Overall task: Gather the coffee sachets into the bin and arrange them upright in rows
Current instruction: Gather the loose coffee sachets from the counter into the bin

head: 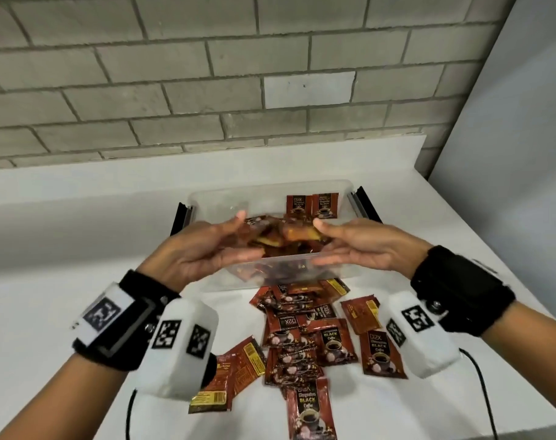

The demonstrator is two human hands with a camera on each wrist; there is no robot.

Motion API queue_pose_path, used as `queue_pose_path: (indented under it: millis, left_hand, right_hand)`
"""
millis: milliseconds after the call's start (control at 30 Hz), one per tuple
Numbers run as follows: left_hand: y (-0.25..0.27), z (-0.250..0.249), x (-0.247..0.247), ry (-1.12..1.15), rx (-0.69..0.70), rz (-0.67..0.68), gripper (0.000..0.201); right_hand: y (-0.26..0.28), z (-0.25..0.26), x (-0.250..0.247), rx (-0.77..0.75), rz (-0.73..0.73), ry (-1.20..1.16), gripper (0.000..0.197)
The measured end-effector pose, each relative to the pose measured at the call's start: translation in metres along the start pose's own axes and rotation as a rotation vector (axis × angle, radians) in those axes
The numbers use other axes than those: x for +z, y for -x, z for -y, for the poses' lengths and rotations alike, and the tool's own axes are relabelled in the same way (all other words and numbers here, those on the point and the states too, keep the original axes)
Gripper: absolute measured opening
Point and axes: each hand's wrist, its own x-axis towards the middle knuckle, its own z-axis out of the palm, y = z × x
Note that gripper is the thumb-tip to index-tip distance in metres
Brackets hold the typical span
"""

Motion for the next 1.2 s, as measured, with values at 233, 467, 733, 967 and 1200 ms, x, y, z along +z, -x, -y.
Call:
queue_pose_path:
  millis: [233, 467, 733, 967, 1200]
  left_hand:
    - [0.028, 0.050, -0.047, -0.237, -0.015, -0.101, 0.048]
    - [0.039, 0.144, -0.104, -1.254, -0.086, -0.228, 0.083]
    - [0.027, 0.157, -0.095, -1.440, 0.094, -0.049, 0.094]
    - [0.008, 0.149, -0.069, -1.356, 0.064, -0.163, 0.059]
    - [-0.005, 0.148, -0.043, -0.955, 0.101, -0.254, 0.036]
  right_hand:
    - [0.029, -0.021, -0.046, -0.156, -0.145, 0.079, 0.028]
    - [0.068, -0.107, -0.089, 0.099, -0.089, 0.786, 0.103]
    - [0.024, -0.130, -0.071, -0.114, -0.063, 1.260, 0.112]
    - [0.013, -0.133, -0.047, -0.189, -0.217, 1.226, 0.077]
    - [0.024, -0.115, -0.028, -0.002, -0.086, 0.604, 0.068]
